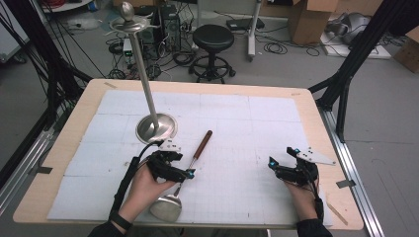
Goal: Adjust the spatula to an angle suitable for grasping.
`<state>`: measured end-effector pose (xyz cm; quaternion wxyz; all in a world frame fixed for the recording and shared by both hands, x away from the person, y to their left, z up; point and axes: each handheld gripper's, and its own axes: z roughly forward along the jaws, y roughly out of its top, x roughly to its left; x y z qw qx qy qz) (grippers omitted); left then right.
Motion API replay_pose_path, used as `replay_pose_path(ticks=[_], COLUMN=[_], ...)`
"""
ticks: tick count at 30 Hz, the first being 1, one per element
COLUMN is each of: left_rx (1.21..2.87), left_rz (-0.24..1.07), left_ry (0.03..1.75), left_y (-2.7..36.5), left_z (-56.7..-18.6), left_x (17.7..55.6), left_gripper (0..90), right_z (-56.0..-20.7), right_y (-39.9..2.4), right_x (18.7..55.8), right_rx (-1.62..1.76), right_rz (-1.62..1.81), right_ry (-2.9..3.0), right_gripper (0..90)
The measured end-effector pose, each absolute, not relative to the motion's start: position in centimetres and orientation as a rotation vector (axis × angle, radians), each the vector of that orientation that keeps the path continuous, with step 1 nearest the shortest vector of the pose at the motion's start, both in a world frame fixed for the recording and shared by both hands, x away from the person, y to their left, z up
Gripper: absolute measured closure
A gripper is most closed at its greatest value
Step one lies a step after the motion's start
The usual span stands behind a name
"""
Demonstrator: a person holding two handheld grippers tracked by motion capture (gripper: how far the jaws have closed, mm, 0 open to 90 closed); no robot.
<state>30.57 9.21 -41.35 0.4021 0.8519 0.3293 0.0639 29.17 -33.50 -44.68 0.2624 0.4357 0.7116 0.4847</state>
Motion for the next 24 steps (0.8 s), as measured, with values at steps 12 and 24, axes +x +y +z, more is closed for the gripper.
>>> replay_pose_path(ticks=[12,24], left_rx=[2.257,2.3], left_rz=[0.161,0.207], left_ry=[0.928,0.964], left_y=[7.9,7.6], left_z=[-42.4,-42.7], left_x=[30.9,31.0], left_gripper=[44.0,59.2], right_z=[-44.7,-44.7], right_y=[-33.5,-33.5], right_x=[29.2,29.2], right_rx=[1.18,1.181], right_rz=[1.314,1.313], right_ry=[1.926,1.928], right_gripper=[16.2,16.2])
